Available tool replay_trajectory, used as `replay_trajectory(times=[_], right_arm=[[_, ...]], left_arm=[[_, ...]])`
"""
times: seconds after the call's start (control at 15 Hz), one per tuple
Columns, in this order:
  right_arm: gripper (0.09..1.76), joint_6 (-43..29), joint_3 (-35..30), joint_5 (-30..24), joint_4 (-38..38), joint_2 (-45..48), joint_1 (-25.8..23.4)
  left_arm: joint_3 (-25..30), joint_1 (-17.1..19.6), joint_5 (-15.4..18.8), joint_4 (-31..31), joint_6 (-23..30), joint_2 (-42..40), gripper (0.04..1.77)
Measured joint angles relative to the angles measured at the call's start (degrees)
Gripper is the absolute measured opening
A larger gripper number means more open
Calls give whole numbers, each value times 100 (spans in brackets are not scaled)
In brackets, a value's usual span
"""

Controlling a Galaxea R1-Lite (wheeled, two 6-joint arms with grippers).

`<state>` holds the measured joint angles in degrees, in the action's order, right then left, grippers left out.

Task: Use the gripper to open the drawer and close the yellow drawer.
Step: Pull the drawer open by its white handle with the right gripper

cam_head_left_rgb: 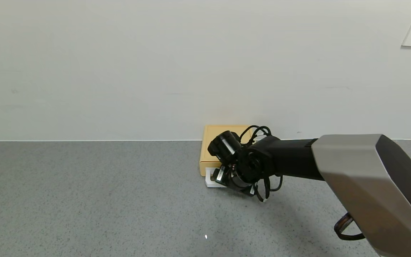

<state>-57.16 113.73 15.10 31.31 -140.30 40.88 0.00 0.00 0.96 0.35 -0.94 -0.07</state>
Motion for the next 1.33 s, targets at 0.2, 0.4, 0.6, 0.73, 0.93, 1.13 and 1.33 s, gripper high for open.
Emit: replay_trajectory(times=[0.2,0.4,0.6,0.73,0.93,1.13,1.33], right_arm=[[171,6,0,-15,-27,-33,-4],[171,17,5,-221,13,-49,-9],[171,88,2,-266,66,-40,0],[171,105,2,-361,138,-30,2],[171,112,-2,-397,246,-20,9],[171,101,-6,-406,405,-13,24],[171,69,-6,-424,555,-2,50]], left_arm=[[0,2,0,0,0,0,172],[0,0,0,-2,0,0,172],[0,2,0,0,0,0,172],[0,0,-2,-2,0,0,172],[0,0,0,-2,0,0,172],[0,2,0,0,0,0,172],[0,2,0,0,0,0,172]])
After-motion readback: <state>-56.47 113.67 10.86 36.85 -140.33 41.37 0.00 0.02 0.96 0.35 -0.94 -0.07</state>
